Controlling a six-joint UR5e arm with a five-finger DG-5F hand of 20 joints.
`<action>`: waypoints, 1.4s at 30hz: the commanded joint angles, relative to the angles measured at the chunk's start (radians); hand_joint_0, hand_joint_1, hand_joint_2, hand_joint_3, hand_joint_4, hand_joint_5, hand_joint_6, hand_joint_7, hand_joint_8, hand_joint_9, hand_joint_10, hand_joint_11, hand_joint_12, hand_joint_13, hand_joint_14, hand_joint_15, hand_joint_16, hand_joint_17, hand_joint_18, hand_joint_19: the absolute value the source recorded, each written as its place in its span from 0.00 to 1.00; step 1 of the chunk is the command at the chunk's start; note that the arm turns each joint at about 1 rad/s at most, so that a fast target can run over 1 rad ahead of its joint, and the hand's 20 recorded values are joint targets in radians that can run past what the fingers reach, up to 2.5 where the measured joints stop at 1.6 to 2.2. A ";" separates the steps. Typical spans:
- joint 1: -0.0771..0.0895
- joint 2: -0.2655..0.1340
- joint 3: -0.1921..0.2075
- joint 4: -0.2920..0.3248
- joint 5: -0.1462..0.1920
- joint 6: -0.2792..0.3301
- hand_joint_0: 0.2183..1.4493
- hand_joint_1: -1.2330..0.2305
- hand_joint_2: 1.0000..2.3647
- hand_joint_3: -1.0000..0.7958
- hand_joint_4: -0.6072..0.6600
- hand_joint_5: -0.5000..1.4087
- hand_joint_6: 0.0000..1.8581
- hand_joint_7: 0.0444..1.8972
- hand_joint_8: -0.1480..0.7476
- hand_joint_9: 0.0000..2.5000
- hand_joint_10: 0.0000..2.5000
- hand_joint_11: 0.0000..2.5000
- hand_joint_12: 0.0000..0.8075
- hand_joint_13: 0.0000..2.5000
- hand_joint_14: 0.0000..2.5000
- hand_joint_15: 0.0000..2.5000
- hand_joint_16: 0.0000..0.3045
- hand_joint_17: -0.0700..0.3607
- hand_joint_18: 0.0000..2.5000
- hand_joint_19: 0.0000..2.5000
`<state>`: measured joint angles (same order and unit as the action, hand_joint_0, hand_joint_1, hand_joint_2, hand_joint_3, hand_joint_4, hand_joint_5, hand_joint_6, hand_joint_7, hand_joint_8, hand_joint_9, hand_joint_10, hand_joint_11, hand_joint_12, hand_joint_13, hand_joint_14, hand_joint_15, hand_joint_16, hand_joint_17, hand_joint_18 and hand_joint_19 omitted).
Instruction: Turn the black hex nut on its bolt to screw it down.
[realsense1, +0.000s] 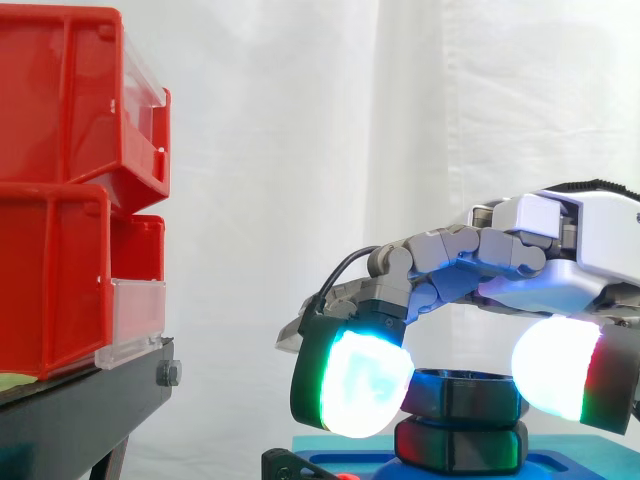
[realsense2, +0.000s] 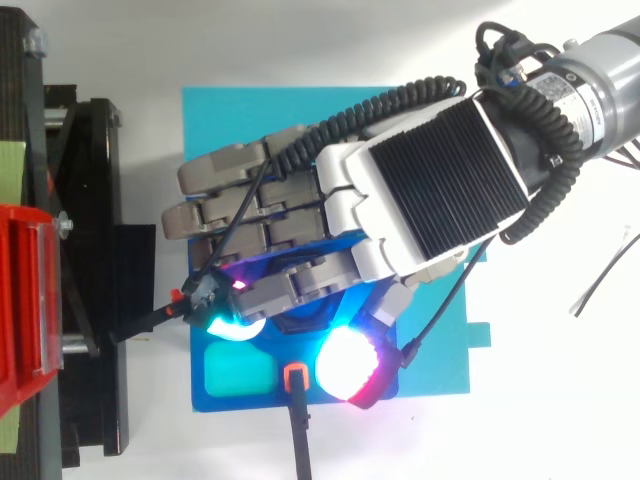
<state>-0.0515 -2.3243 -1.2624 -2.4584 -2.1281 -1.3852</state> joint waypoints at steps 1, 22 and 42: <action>-0.007 0.000 0.000 0.003 -0.009 0.000 0.22 0.60 0.00 0.28 0.68 0.17 0.29 0.53 0.50 0.21 0.00 0.15 0.44 0.20 0.00 0.06 0.15 0.40 0.15 0.07; -0.039 0.000 0.000 0.004 -0.046 0.000 0.22 0.60 0.00 0.28 0.68 0.17 0.29 0.53 0.51 0.22 0.00 0.15 0.44 0.19 0.00 0.06 0.15 0.41 0.15 0.07; -0.093 0.000 0.000 0.029 -0.108 0.002 0.21 0.62 0.00 0.28 0.68 0.17 0.29 0.52 0.51 0.22 0.00 0.15 0.44 0.19 0.00 0.06 0.16 0.41 0.15 0.07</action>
<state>-0.1398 -2.3240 -1.2626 -2.4299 -2.2343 -1.3837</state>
